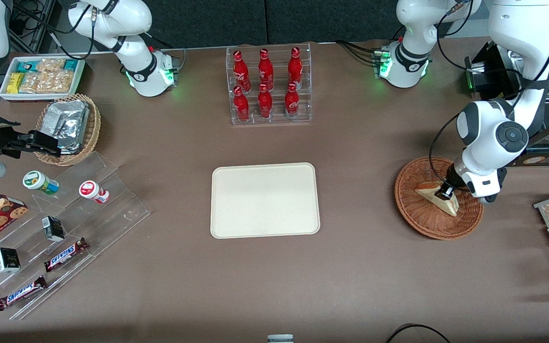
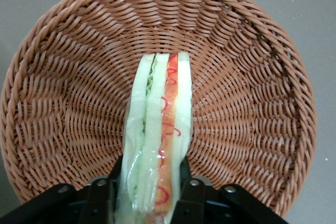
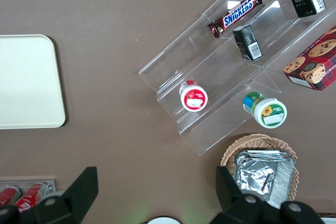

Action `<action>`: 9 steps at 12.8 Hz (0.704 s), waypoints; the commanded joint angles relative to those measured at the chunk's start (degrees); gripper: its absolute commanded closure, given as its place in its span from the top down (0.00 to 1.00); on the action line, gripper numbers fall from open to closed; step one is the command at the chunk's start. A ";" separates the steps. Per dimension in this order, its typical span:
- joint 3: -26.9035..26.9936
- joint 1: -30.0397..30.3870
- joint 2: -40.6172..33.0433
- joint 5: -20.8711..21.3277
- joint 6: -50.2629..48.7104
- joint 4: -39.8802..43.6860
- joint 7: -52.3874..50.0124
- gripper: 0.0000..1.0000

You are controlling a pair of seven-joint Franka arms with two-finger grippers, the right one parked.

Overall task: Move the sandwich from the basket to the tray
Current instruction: 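Close the left gripper on the sandwich and lift it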

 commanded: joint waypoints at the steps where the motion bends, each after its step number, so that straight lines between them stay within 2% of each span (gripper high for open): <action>1: -0.64 -0.38 -1.56 0.27 -4.57 2.66 -0.51 0.00; 3: -2.57 -1.51 -2.44 0.97 -19.48 10.89 0.28 0.00; 5: -3.37 -4.32 -3.67 4.65 -34.60 19.34 3.70 0.00; 9: -7.14 -9.68 -3.42 4.93 -48.09 30.68 6.18 0.00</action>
